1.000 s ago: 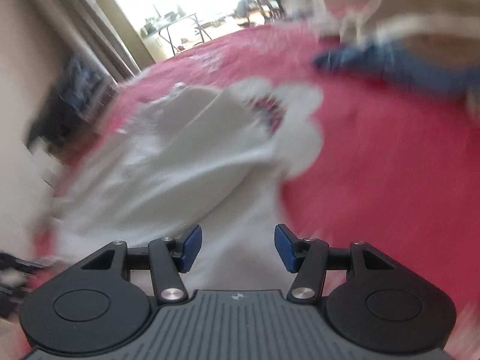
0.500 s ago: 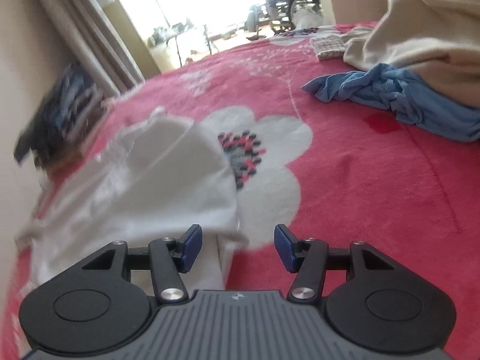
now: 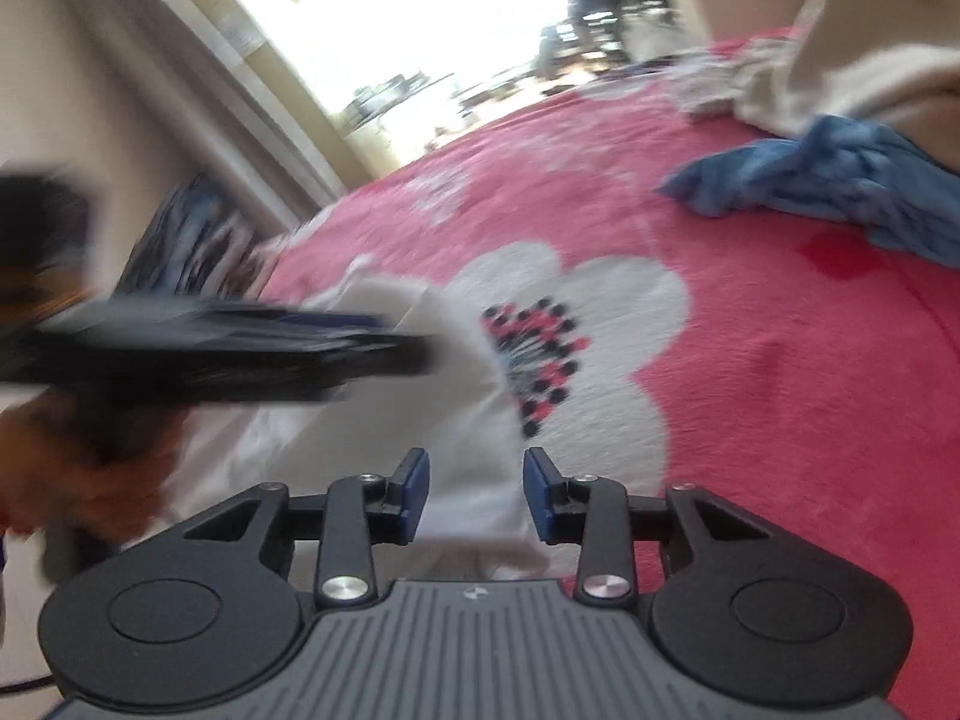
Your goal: Fold clothes
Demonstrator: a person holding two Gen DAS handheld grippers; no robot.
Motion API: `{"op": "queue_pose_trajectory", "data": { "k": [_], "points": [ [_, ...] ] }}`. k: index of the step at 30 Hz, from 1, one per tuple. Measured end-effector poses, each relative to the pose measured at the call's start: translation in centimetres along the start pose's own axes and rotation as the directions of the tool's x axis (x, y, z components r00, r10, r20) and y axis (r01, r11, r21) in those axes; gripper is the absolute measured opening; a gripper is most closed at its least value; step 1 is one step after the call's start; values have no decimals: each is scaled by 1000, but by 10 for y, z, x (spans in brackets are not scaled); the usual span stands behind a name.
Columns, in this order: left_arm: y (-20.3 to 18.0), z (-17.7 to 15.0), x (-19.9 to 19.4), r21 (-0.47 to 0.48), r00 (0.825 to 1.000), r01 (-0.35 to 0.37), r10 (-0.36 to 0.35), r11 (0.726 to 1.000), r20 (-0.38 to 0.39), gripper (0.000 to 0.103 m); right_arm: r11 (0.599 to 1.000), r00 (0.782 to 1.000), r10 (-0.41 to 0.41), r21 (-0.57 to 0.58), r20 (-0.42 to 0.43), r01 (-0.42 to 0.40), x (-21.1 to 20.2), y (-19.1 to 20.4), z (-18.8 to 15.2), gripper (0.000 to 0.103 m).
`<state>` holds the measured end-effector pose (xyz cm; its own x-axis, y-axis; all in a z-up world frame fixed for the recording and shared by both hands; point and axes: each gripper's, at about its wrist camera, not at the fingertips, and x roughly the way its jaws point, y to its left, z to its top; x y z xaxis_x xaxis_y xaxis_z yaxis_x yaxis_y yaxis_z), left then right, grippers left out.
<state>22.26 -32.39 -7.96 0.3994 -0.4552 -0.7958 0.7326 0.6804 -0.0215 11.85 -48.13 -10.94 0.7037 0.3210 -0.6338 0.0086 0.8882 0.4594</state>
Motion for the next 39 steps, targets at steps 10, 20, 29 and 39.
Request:
{"op": "queue_pose_trajectory", "data": {
  "k": [10, 20, 29, 39],
  "points": [
    [52, -3, -8, -271, 999, 6, 4, 963, 38, 45, 986, 999, -42, -165, -30, 37, 2, 16, -16, 35],
    [221, -103, -239, -626, 945, -13, 215, 779, 248, 54, 975, 998, 4, -220, 61, 10, -50, 47, -11, 36],
    [355, -328, -315, -950, 892, -142, 452, 278, -1, 56, 986, 992, 121, -114, 15, -119, -41, 104, -26, 42],
    [442, -452, -275, -984, 930, 5, 363, -178, -61, 56, 981, 981, 162, -87, -105, -171, 19, 187, -42, 43]
  ]
}}
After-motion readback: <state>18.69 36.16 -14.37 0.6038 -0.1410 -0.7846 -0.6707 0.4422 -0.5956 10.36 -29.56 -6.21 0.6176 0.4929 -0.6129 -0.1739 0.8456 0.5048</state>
